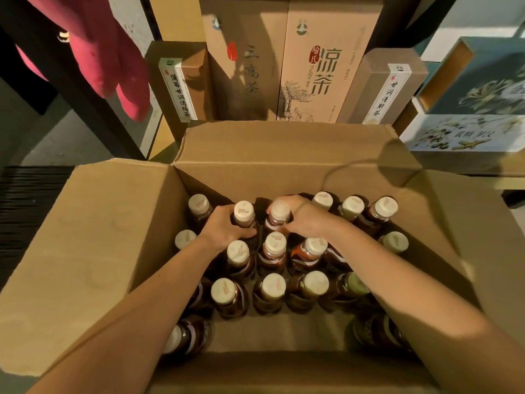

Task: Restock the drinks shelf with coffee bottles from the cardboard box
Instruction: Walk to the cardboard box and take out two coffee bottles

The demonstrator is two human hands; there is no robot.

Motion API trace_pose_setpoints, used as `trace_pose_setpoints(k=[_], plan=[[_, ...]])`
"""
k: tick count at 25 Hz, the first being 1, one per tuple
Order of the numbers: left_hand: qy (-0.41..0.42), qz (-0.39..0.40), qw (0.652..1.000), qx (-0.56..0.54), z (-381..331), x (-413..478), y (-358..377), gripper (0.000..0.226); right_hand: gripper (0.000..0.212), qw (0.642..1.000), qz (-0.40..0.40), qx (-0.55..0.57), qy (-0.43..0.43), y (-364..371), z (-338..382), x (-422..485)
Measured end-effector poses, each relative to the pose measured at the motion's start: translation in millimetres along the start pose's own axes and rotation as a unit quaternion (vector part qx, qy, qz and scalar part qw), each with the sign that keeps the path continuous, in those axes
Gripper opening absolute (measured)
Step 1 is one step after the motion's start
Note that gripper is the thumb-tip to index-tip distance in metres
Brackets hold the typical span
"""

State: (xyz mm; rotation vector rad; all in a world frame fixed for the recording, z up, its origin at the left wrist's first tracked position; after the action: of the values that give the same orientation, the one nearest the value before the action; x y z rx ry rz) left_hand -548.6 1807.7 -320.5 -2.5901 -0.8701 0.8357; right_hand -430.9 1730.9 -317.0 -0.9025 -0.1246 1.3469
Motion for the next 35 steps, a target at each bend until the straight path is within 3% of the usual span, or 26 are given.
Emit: trace_pose_setpoints(k=[6, 10, 13, 19, 22, 24, 26, 30, 35], plan=[[0.028, -0.032, 0.999, 0.013, -19.8, -13.2, -9.0, 0.050, 0.045, 0.995, -0.067, 0.070, -0.024, -21.9, 14.1, -12.6], [0.092, -0.043, 0.994, -0.038, -68.6, -44.4, -35.2, 0.041, 0.039, 0.982, -0.121, 0.127, -0.067, -60.5, 50.3, -39.4], [0.143, -0.062, 0.981, -0.118, -111.8, -83.3, -66.7, 0.026, 0.027, 0.959, -0.140, 0.220, -0.109, -93.5, 97.6, -71.0], [0.258, -0.158, 0.934, -0.190, -175.9, -178.7, -152.6, 0.018, 0.024, 0.932, -0.188, 0.241, -0.196, -132.9, 204.2, -128.2], [0.289, -0.234, 0.913, -0.171, -189.4, -237.4, -197.9, 0.026, 0.029, 0.920, -0.161, 0.233, -0.271, -128.3, 273.5, -150.9], [0.294, -0.278, 0.900, -0.159, -189.2, -280.2, -225.6, 0.034, 0.021, 0.912, -0.133, 0.226, -0.316, -117.2, 322.2, -164.1], [0.290, -0.314, 0.891, -0.156, -179.3, -318.8, -250.2, 0.026, 0.011, 0.902, -0.104, 0.222, -0.355, -100.2, 367.3, -175.3], [0.241, -0.411, 0.864, -0.163, -126.5, -396.8, -291.4, 0.024, 0.014, 0.884, -0.020, 0.207, -0.419, -42.8, 449.0, -193.7], [0.144, -0.572, 0.779, -0.213, -27.4, -518.8, -334.4, 0.015, 0.025, 0.859, 0.071, 0.191, -0.470, 65.4, 548.6, -231.2]])
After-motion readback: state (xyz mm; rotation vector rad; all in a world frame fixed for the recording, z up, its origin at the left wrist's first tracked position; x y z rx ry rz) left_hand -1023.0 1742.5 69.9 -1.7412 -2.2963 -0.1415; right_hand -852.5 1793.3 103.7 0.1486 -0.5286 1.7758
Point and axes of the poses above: each hand's wrist, its own x-axis towards the middle knuckle, its own y-axis out of the palm, z = x × y, the point moved 10 cm from there along x, towards the middle knuckle, and after that the axes turned 1 degree about -x, right-handed, at the moved point
